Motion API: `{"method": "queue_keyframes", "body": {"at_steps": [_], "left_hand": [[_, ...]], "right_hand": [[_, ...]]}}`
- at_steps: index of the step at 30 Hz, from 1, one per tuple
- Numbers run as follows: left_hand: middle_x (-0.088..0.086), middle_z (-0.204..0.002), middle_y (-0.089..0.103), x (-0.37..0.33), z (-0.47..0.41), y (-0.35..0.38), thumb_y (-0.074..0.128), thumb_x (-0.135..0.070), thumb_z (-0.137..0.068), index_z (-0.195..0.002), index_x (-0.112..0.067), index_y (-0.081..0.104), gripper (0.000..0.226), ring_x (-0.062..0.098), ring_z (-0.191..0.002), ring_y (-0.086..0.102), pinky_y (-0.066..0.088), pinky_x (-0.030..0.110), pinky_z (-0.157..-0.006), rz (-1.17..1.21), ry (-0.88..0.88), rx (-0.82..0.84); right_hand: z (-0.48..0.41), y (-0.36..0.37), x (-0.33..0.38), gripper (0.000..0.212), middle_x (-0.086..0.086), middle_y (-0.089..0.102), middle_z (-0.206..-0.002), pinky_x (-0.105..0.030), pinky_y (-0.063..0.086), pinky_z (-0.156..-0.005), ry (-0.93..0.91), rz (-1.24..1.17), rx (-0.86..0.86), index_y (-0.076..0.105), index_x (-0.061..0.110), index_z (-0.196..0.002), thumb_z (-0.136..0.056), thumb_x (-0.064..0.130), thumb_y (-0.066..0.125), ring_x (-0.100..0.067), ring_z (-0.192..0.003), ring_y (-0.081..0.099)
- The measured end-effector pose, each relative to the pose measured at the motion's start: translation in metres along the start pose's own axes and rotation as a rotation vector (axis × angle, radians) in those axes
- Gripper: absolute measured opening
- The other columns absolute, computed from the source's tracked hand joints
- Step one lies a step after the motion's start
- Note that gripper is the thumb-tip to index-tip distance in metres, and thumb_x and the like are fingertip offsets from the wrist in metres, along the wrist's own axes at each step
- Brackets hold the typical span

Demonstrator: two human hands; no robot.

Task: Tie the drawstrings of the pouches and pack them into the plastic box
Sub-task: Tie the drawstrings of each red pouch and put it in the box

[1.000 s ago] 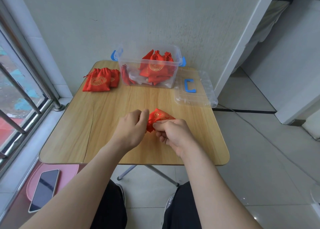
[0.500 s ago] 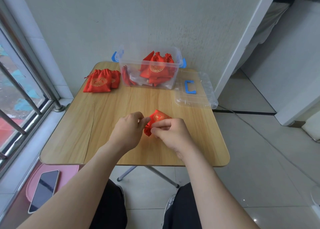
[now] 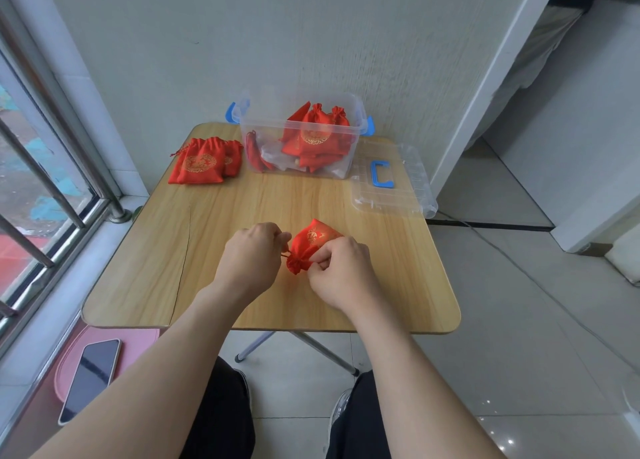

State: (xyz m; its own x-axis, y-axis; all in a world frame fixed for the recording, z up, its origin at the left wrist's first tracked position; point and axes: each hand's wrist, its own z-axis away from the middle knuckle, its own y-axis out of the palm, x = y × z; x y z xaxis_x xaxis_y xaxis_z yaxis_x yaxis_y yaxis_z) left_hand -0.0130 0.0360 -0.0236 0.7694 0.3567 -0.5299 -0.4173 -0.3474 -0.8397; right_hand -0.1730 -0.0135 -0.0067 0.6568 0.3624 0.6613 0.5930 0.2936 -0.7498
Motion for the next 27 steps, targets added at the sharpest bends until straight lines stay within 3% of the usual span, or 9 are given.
{"method": "queue_keyframes", "body": {"at_steps": [6, 9, 11, 13, 15, 18, 22, 25, 27], "left_hand": [[-0.001, -0.089, 0.075, 0.001, -0.002, 0.001, 0.05, -0.033, -0.111, -0.093, -0.013, 0.074, 0.036, 0.021, -0.08, 0.067, 0.045, 0.032, -0.067, 0.024, 0.031, -0.017], [-0.003, -0.082, 0.075, 0.004, -0.003, -0.003, 0.048, -0.039, -0.111, -0.085, -0.015, 0.078, 0.046, 0.017, -0.073, 0.066, 0.046, 0.031, -0.066, 0.064, 0.02, 0.025], [-0.009, -0.059, 0.066, 0.003, -0.002, -0.006, 0.048, -0.047, -0.11, -0.073, -0.019, 0.079, 0.056, 0.009, -0.054, 0.058, 0.042, 0.029, -0.057, 0.081, -0.038, 0.106], [-0.009, -0.043, 0.052, 0.001, -0.002, -0.009, 0.048, -0.055, -0.107, -0.065, -0.02, 0.078, 0.063, 0.008, -0.04, 0.044, 0.038, 0.027, -0.051, 0.119, -0.087, 0.189], [-0.006, -0.044, 0.048, 0.0, -0.004, -0.008, 0.051, -0.059, -0.104, -0.062, -0.016, 0.077, 0.065, 0.009, -0.038, 0.036, 0.037, 0.024, -0.049, 0.164, -0.084, 0.225], [-0.005, -0.049, 0.047, -0.006, -0.007, -0.005, 0.052, -0.055, -0.105, -0.067, -0.004, 0.069, 0.067, 0.01, -0.043, 0.038, 0.037, 0.026, -0.05, 0.227, -0.053, 0.176], [-0.001, -0.059, 0.063, -0.016, -0.008, -0.005, 0.042, -0.046, -0.111, -0.075, -0.009, 0.066, 0.058, 0.024, -0.061, 0.069, 0.055, 0.037, -0.066, 0.446, -0.089, 0.093], [0.002, -0.076, 0.072, -0.017, -0.015, -0.003, 0.039, -0.034, -0.112, -0.089, -0.014, 0.069, 0.042, 0.024, -0.072, 0.072, 0.06, 0.046, -0.075, 0.548, -0.099, 0.014], [-0.004, -0.089, 0.07, -0.014, -0.021, 0.002, 0.04, -0.027, -0.111, -0.098, -0.018, 0.068, 0.032, 0.021, -0.085, 0.069, 0.054, 0.041, -0.078, 0.46, -0.064, -0.062]], "right_hand": [[-0.002, -0.001, 0.002, 0.015, 0.001, 0.072, -0.098, -0.03, 0.054, -0.077, 0.017, 0.117, -0.057, 0.081, 0.022, -0.089, -0.087, 0.016, 0.068, -0.022, -0.094, 0.066], [-0.008, -0.001, -0.008, 0.014, 0.004, 0.065, -0.126, -0.035, 0.045, -0.105, -0.126, 0.181, -0.045, 0.074, 0.029, -0.089, -0.089, 0.017, 0.067, -0.021, -0.124, 0.057], [-0.012, -0.002, -0.016, 0.012, 0.002, 0.048, -0.158, -0.042, 0.029, -0.125, -0.144, 0.159, 0.059, 0.065, 0.029, -0.095, -0.095, 0.017, 0.063, -0.023, -0.153, 0.035], [-0.015, -0.001, -0.022, 0.009, 0.001, 0.03, -0.171, -0.049, 0.017, -0.131, -0.103, 0.136, 0.174, 0.057, 0.029, -0.101, -0.1, 0.02, 0.057, -0.024, -0.163, 0.014], [-0.017, 0.001, -0.025, 0.009, 0.003, 0.036, -0.165, -0.049, 0.026, -0.128, -0.084, 0.12, 0.199, 0.052, 0.03, -0.103, -0.097, 0.025, 0.058, -0.026, -0.158, 0.024], [-0.019, 0.0, -0.023, 0.03, 0.01, 0.046, -0.127, -0.04, 0.045, -0.107, -0.115, 0.172, 0.143, 0.05, 0.031, -0.107, -0.086, 0.025, 0.069, -0.019, -0.122, 0.05], [-0.026, 0.003, -0.025, 0.037, 0.008, 0.055, -0.119, -0.04, 0.05, -0.098, -0.136, 0.197, 0.036, 0.051, 0.029, -0.11, -0.088, 0.004, 0.068, -0.018, -0.112, 0.055], [-0.032, 0.005, -0.024, 0.035, 0.005, 0.061, -0.115, -0.032, 0.055, -0.085, -0.054, 0.027, -0.049, 0.05, 0.027, -0.116, -0.092, 0.006, 0.065, -0.015, -0.104, 0.06], [-0.038, 0.005, -0.02, 0.026, 0.007, 0.066, -0.102, -0.018, 0.052, -0.067, 0.017, -0.154, -0.127, 0.05, 0.024, -0.114, -0.096, 0.014, 0.065, -0.003, -0.088, 0.064]]}}
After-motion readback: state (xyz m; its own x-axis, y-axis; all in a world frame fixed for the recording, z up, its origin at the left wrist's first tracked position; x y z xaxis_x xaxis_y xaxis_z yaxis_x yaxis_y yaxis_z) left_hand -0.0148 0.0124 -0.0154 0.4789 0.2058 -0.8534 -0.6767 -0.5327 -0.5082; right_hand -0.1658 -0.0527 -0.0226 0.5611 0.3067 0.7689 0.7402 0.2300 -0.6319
